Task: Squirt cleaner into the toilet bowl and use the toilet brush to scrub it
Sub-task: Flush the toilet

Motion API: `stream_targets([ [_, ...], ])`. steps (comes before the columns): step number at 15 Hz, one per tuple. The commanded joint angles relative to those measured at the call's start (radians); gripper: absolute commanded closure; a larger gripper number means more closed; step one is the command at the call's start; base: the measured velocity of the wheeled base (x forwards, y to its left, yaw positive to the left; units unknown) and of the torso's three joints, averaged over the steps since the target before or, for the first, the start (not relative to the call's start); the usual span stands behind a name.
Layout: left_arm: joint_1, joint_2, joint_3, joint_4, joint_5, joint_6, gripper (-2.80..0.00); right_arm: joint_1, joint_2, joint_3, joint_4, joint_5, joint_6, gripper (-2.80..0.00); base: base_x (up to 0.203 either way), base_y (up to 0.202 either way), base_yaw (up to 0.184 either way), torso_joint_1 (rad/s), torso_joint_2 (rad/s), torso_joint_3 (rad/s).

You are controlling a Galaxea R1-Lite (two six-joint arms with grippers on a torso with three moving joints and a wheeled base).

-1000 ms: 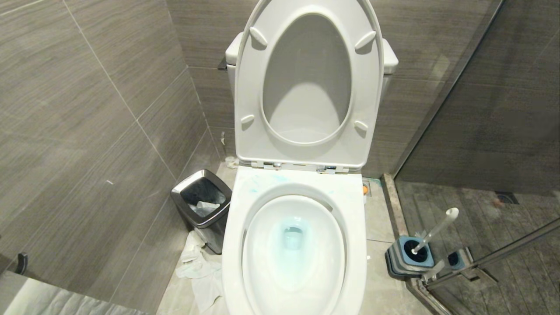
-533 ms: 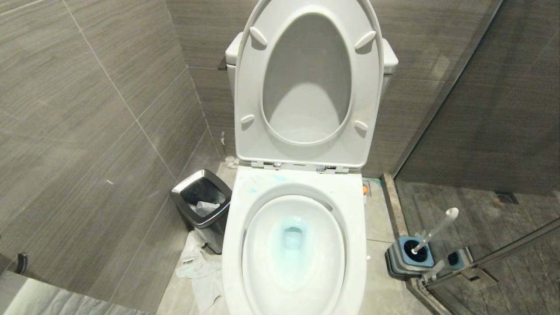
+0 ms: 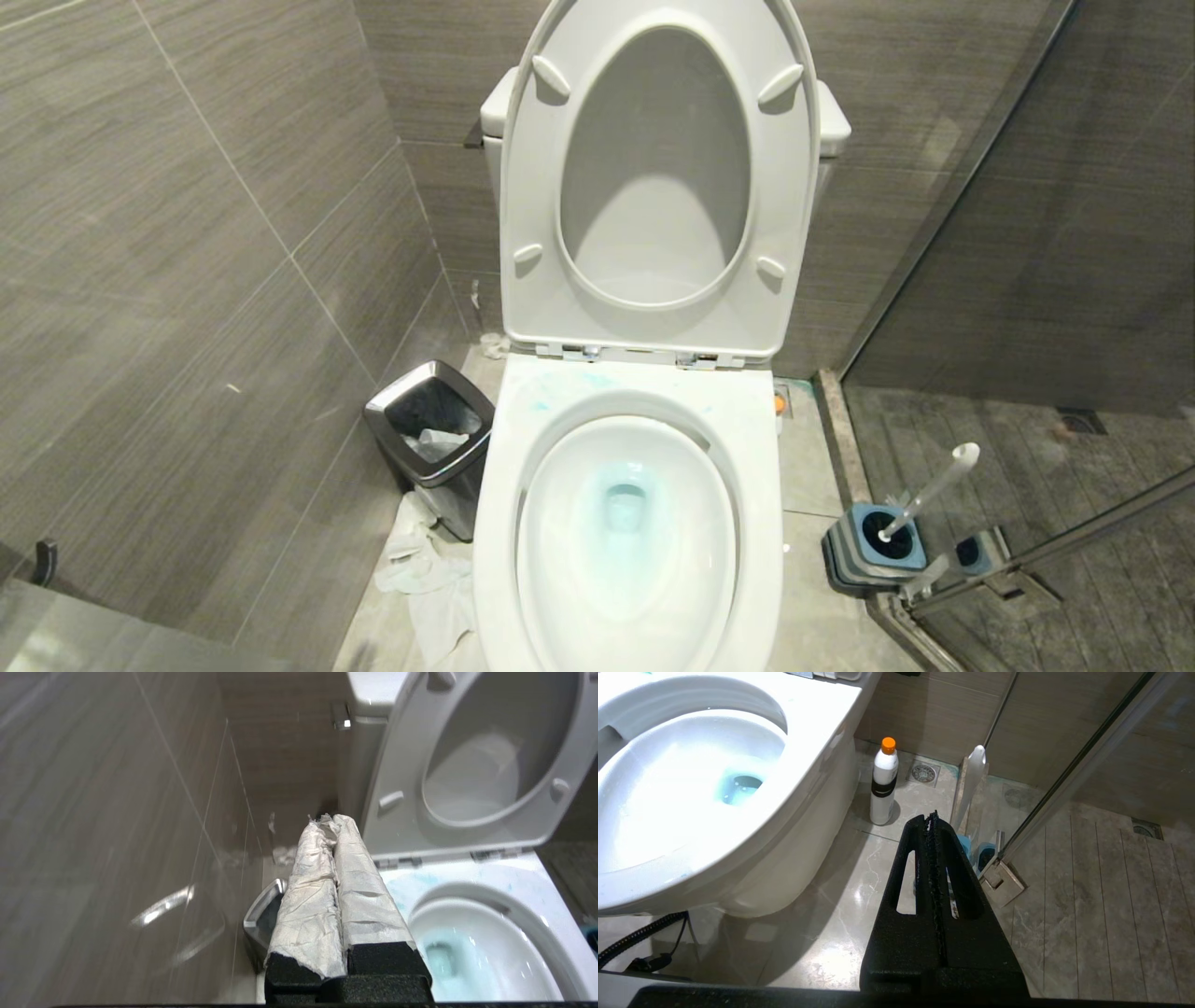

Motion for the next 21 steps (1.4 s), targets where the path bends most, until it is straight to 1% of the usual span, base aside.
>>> stream_targets([
  [1,-0.025,0.231,-0.132,-0.032,0.0,0.001,0.0,0.0,0.0,0.012,0.0,0.0,-0.001,0.0,0.0,0.0,0.0,0.0,0.0,0.0],
  [3,-0.044,0.368,-0.268,-0.054,0.007,0.003,0.0,0.0,0.0,0.012,0.0,0.0,-0.001,0.0,0.0,0.0,0.0,0.0,0.0,0.0],
  [4,-0.049,0.422,-0.316,-0.058,0.013,0.006,0.0,0.0,0.0,0.012,0.0,0.0,-0.001,0.0,0.0,0.0,0.0,0.0,0.0,0.0],
  [8,-0.063,0.573,-0.46,-0.065,0.041,0.01,0.0,0.0,0.0,0.012,0.0,0.0,-0.001,0.0,0.0,0.0,0.0,0.0,0.0,0.0],
  [10,-0.085,0.604,-0.491,-0.064,0.066,0.01,0.0,0.0,0.0,0.012,0.0,0.0,-0.001,0.0,0.0,0.0,0.0,0.0,0.0,0.0],
  [14,-0.103,0.638,-0.513,-0.071,0.082,0.008,0.0,0.0,0.0,0.012,0.0,0.0,-0.001,0.0,0.0,0.0,0.0,0.0,0.0,0.0],
  [16,-0.105,0.654,-0.516,-0.082,0.135,0.01,0.0,0.0,0.0,0.012,0.0,0.0,-0.001,0.0,0.0,0.0,0.0,-0.001,0.0,-0.033],
  [17,-0.105,0.675,-0.525,-0.115,0.174,0.01,0.0,0.0,0.0,0.012,0.0,0.0,-0.001,0.0,0.0,0.0,0.0,0.01,0.0,-0.127],
  [19,-0.105,0.729,-0.54,-0.252,0.239,0.01,0.0,0.0,0.0,0.012,0.0,0.0,-0.001,0.0,0.0,0.0,0.0,0.009,0.0,-0.169],
  [21,-0.105,0.804,-0.589,-0.404,0.271,0.008,0.0,0.0,0.0,0.012,0.0,0.0,-0.001,0.0,0.0,0.0,0.0,0.007,0.0,-0.192],
])
